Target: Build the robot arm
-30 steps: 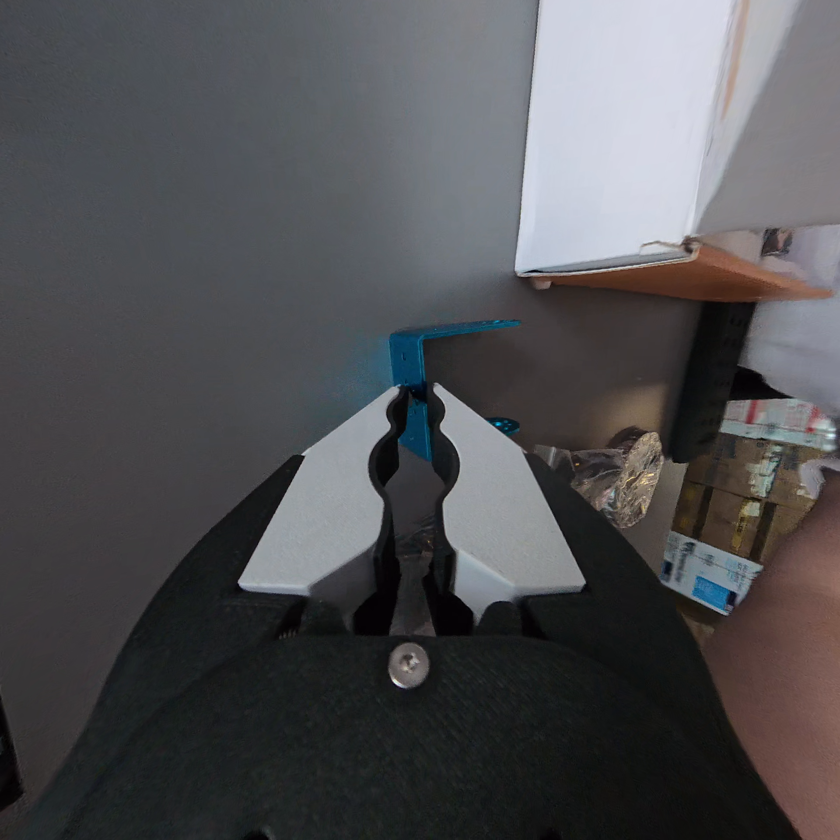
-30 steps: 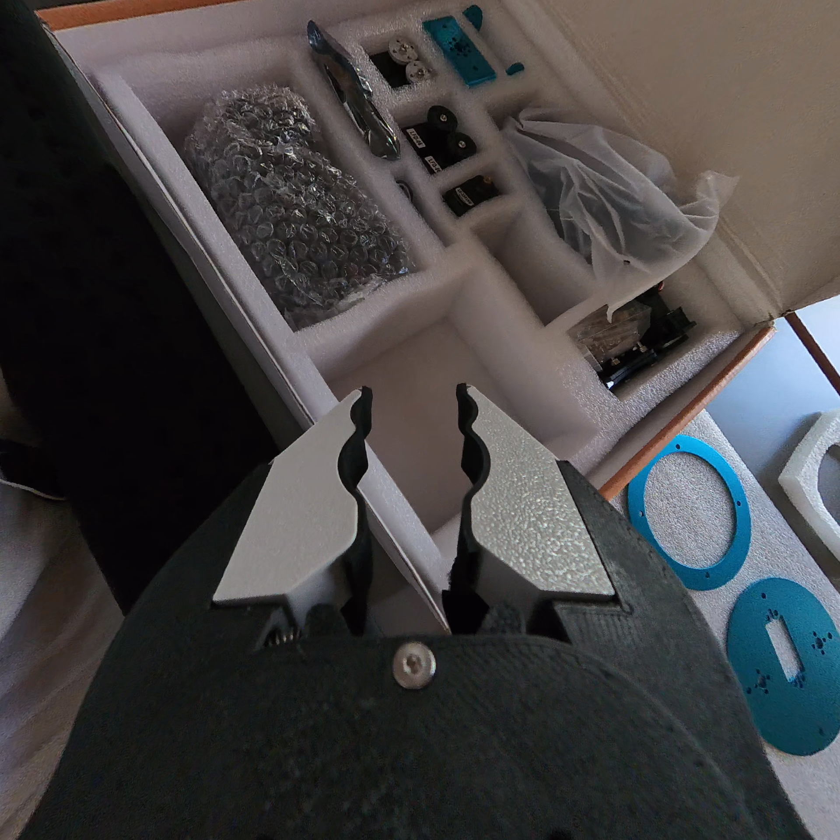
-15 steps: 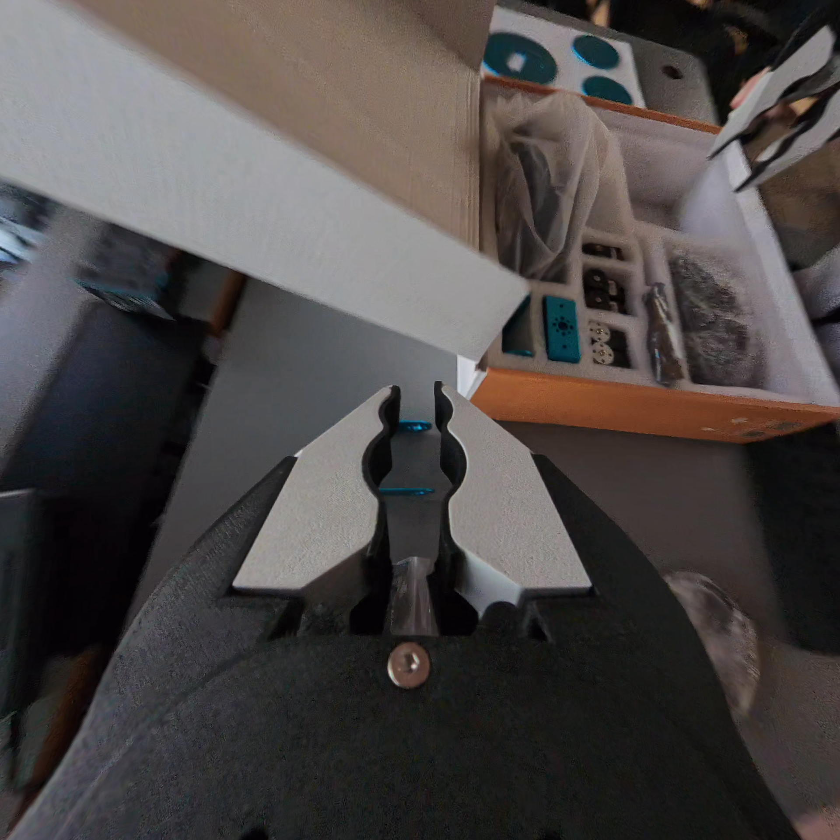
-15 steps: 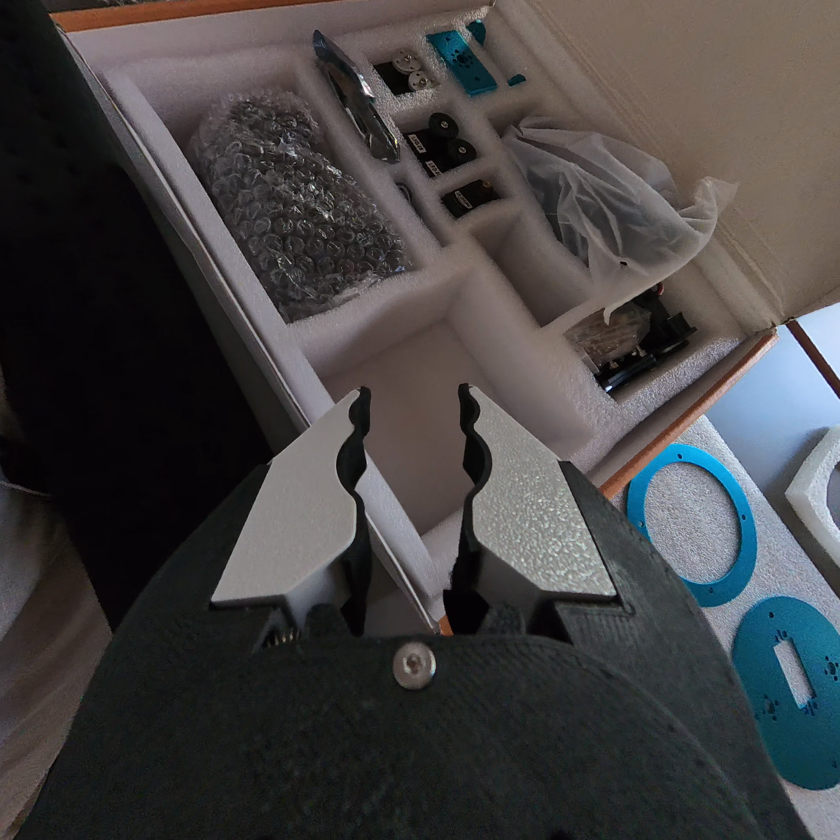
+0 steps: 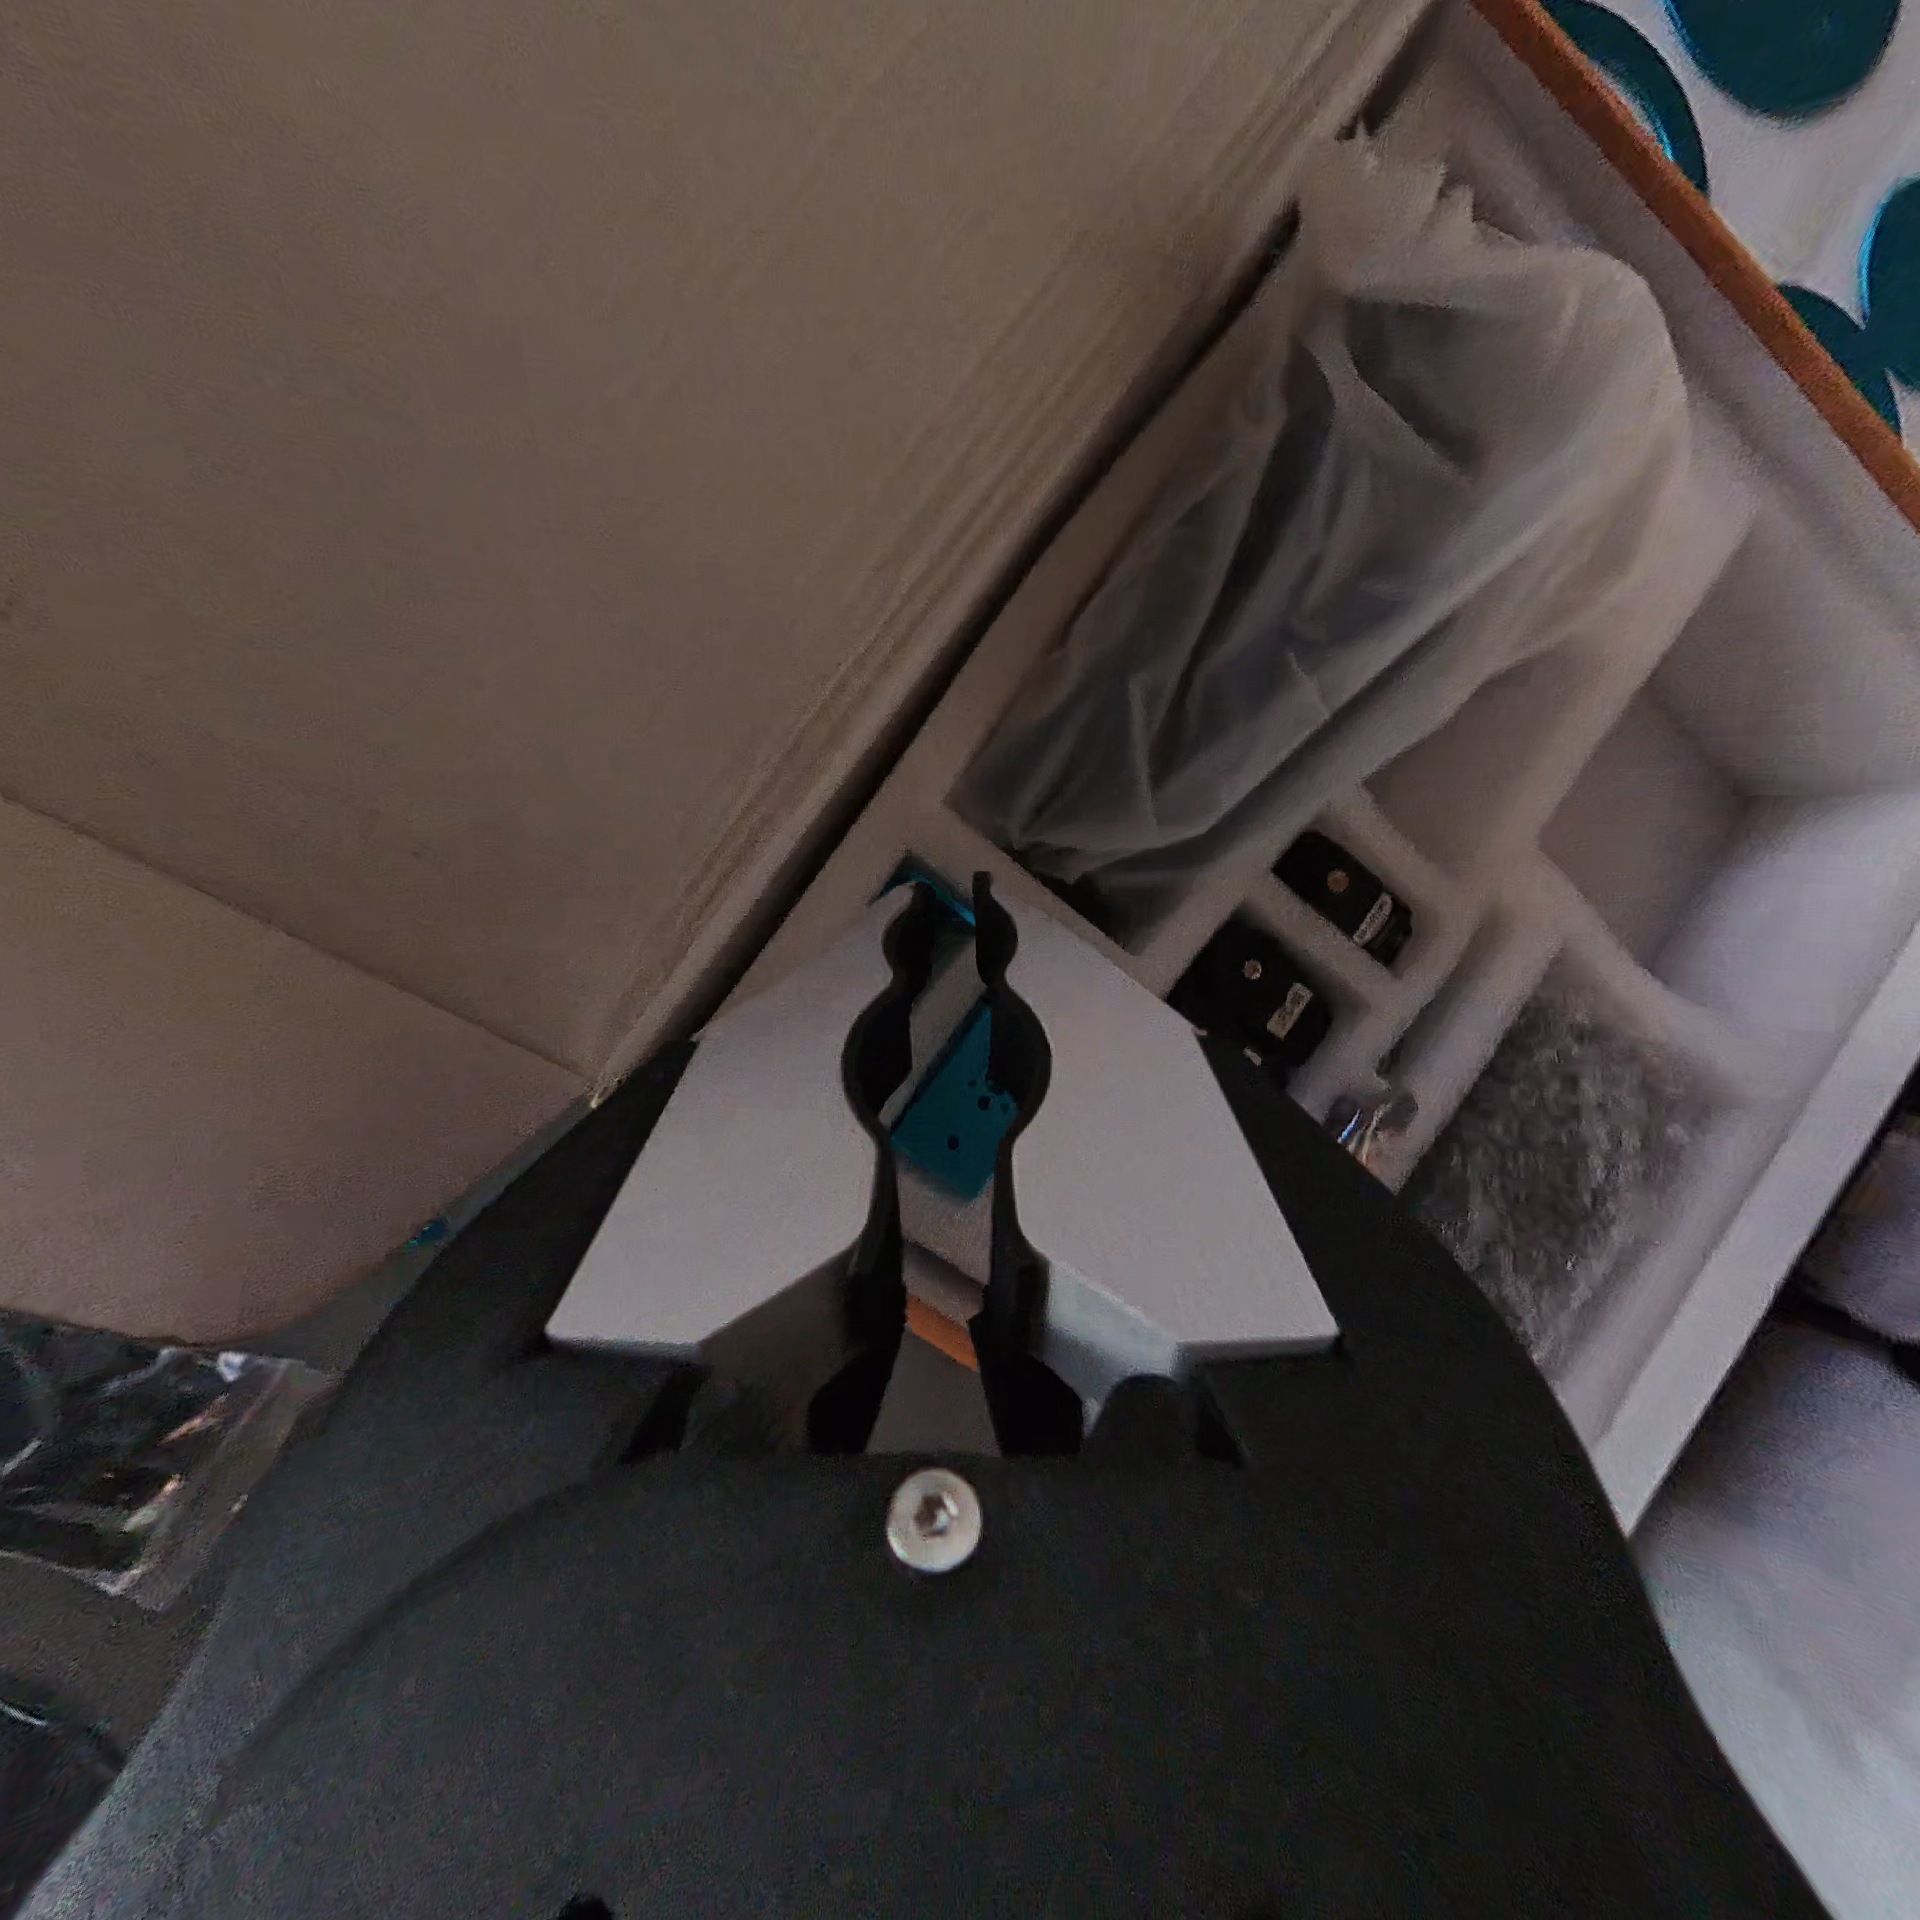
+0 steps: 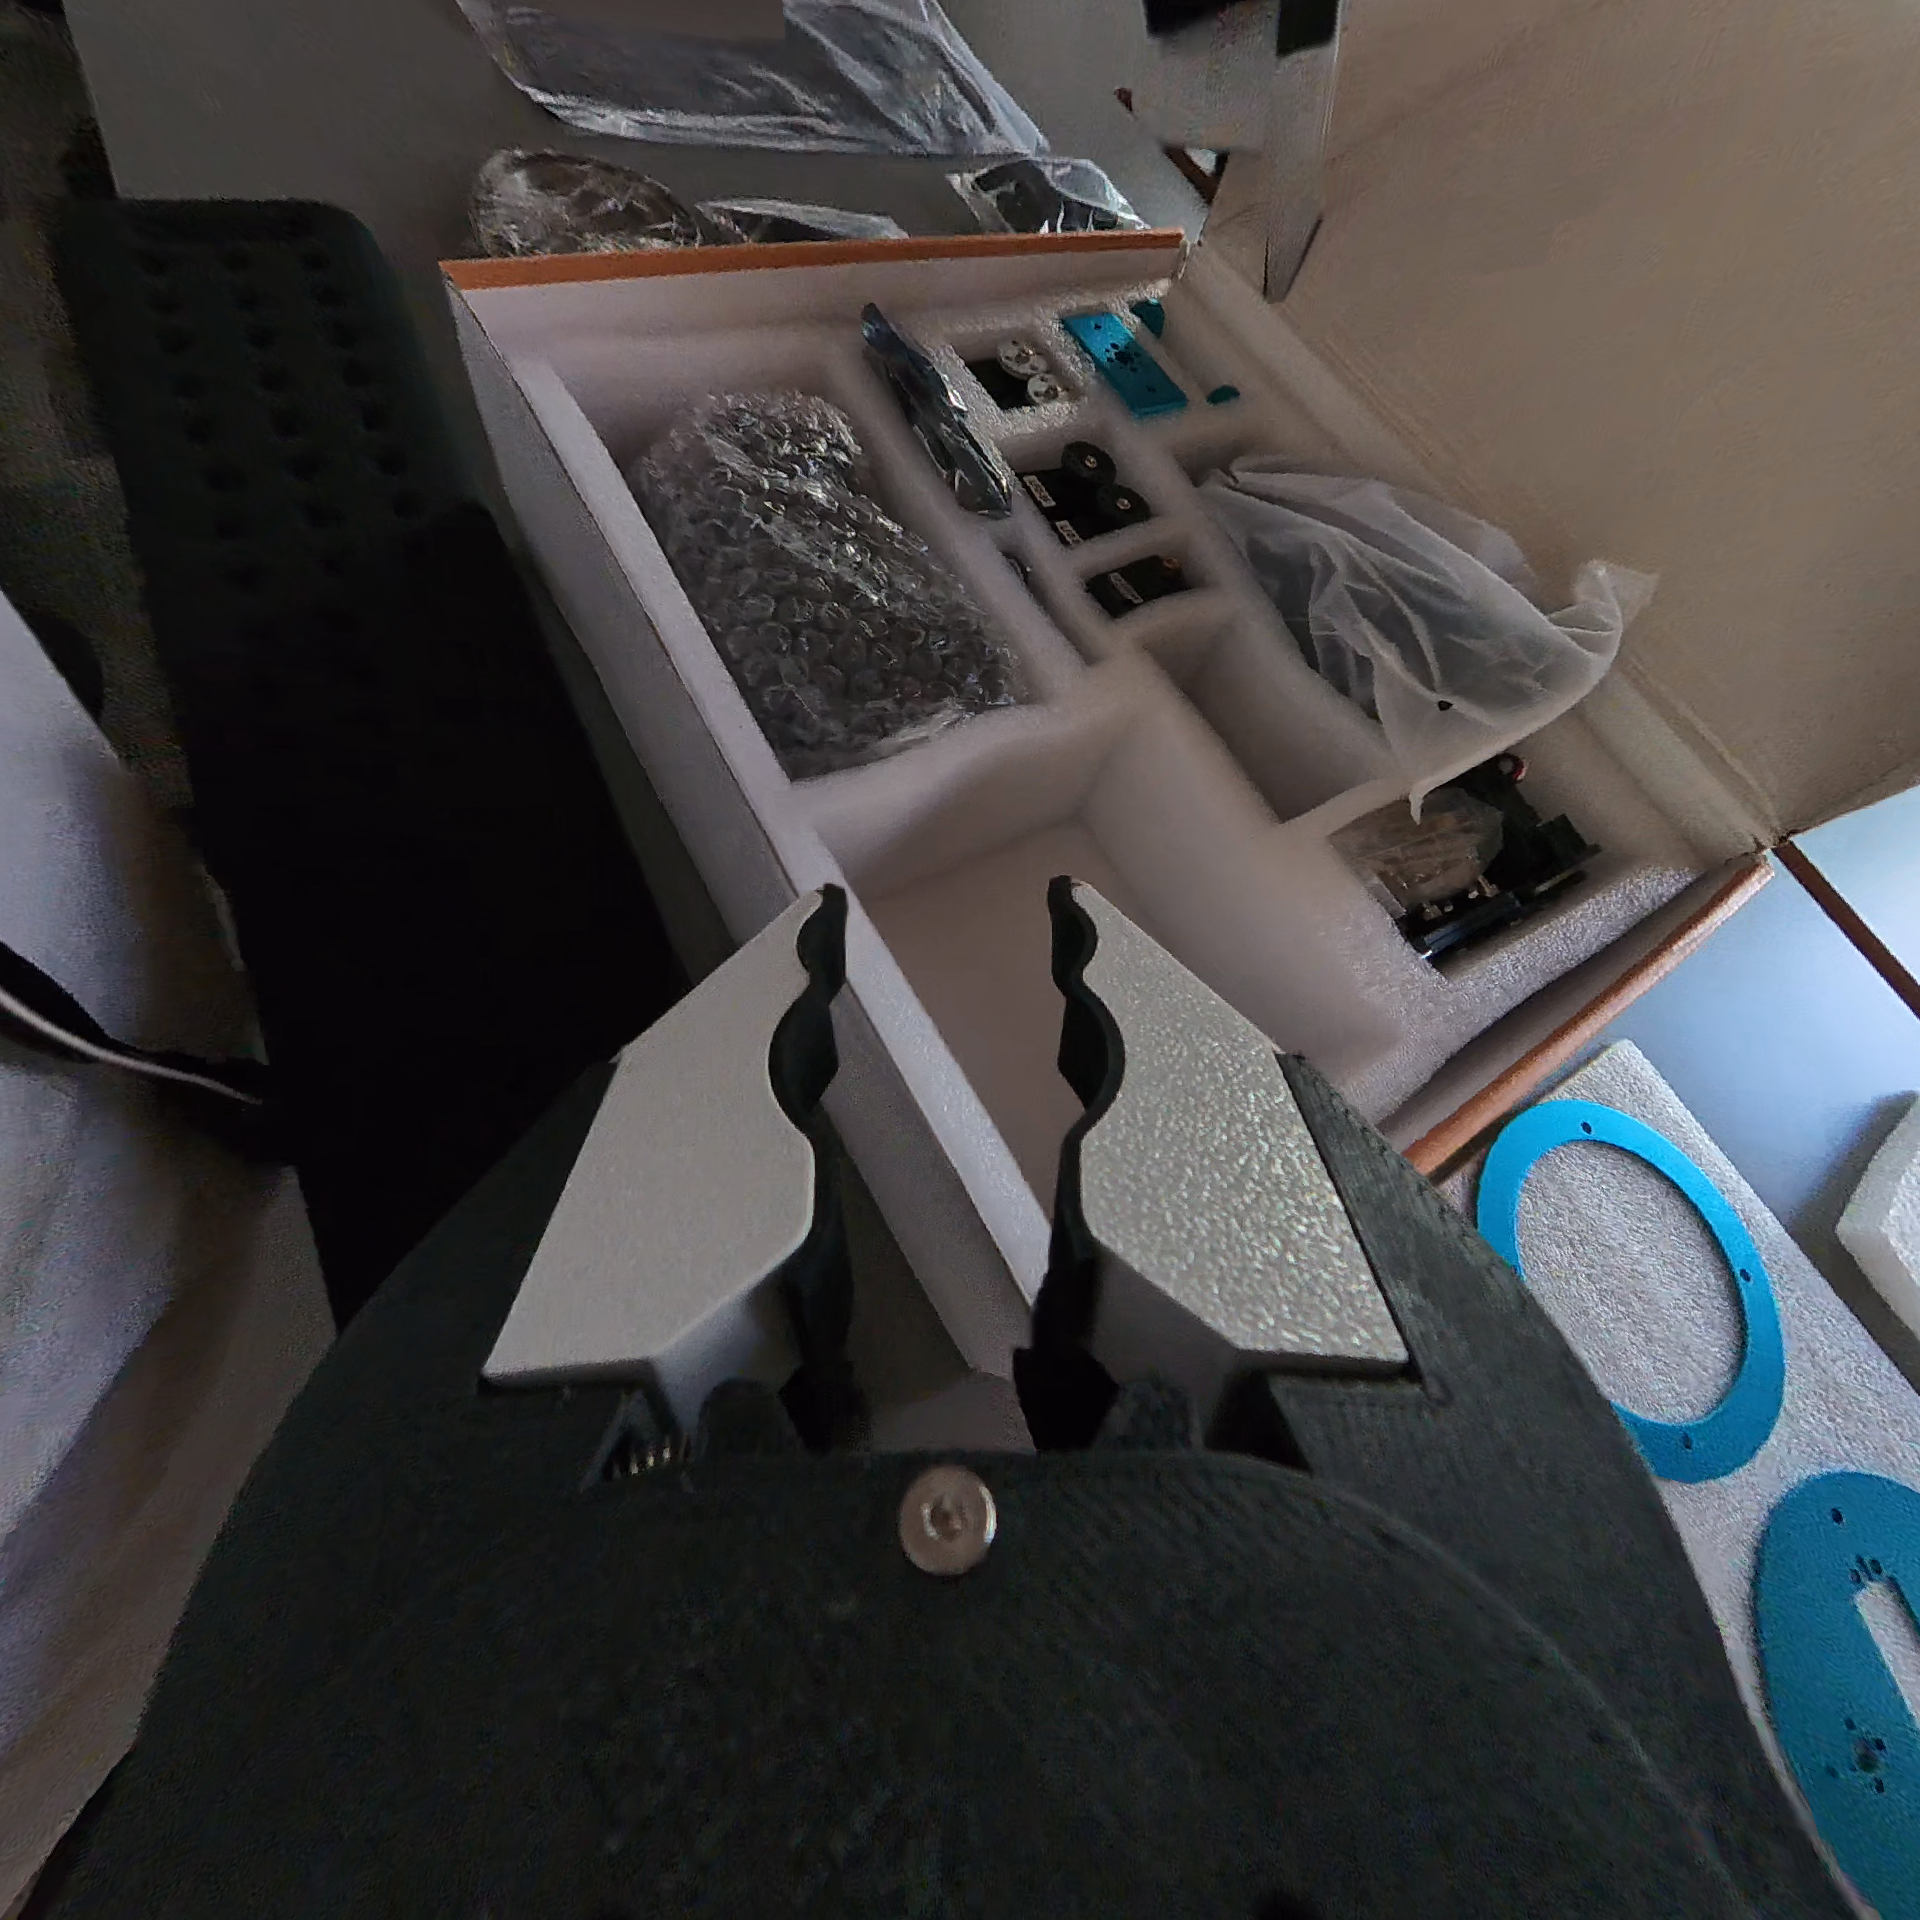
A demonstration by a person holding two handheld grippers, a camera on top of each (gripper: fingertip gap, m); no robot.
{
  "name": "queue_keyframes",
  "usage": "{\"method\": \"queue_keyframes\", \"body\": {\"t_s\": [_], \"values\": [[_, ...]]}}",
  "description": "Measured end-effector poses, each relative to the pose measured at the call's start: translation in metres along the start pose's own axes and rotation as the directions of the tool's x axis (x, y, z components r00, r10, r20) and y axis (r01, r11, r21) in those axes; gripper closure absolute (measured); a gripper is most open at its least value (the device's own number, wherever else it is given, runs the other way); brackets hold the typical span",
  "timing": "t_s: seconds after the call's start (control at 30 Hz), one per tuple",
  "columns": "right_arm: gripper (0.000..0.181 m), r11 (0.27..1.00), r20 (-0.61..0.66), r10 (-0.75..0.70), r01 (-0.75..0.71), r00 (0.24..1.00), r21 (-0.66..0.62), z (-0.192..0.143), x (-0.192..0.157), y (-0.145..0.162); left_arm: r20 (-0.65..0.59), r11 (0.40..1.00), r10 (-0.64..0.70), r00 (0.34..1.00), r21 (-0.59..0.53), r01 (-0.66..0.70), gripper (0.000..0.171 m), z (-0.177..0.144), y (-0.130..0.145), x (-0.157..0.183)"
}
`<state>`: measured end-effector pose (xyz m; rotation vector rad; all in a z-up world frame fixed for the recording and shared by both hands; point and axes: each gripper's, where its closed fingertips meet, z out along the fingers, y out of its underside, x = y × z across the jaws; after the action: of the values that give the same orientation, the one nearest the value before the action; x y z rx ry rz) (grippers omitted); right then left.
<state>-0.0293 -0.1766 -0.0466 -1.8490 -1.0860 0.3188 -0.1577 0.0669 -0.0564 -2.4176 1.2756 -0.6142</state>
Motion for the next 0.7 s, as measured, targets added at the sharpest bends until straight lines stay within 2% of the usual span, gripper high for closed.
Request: {"method": "queue_keyframes", "body": {"t_s": [0.1, 0.2, 0.3, 0.43, 0.7], "values": [[0.142, 1.0, -0.001, 0.009, -0.008, 1.0, 0.029, -0.015, -0.004, 0.005, 0.058, 0.995, -0.098, 0.993, -0.022, 0.1, 0.154, 0.006, 0.002, -0.005], [0.142, 0.999, -0.01, 0.009, -0.009, 1.0, 0.046, -0.029, -0.002, 0.015, 0.049, 0.977, -0.208, 0.977, -0.029, 0.209, 0.155, 0.01, 0.006, 0.001], [0.142, 0.997, -0.011, 0.024, -0.023, 1.0, 0.078, -0.04, 0.002, 0.024, 0.122, 0.968, -0.242, 0.963, -0.038, 0.248, 0.158, 0.016, 0.012, -0.008], [0.142, 0.992, -0.012, 0.04, -0.039, 0.999, 0.117, -0.054, 0.009, 0.035, 0.085, 0.935, -0.348, 0.933, -0.042, 0.353, 0.159, 0.026, 0.016, 0.0], [0.142, 0.989, -0.026, 0.04, -0.035, 0.999, 0.146, -0.07, 0.021, 0.048, 0.151, 0.934, -0.341, 0.928, -0.061, 0.353, 0.166, 0.03, 0.018, 0.0]]}}
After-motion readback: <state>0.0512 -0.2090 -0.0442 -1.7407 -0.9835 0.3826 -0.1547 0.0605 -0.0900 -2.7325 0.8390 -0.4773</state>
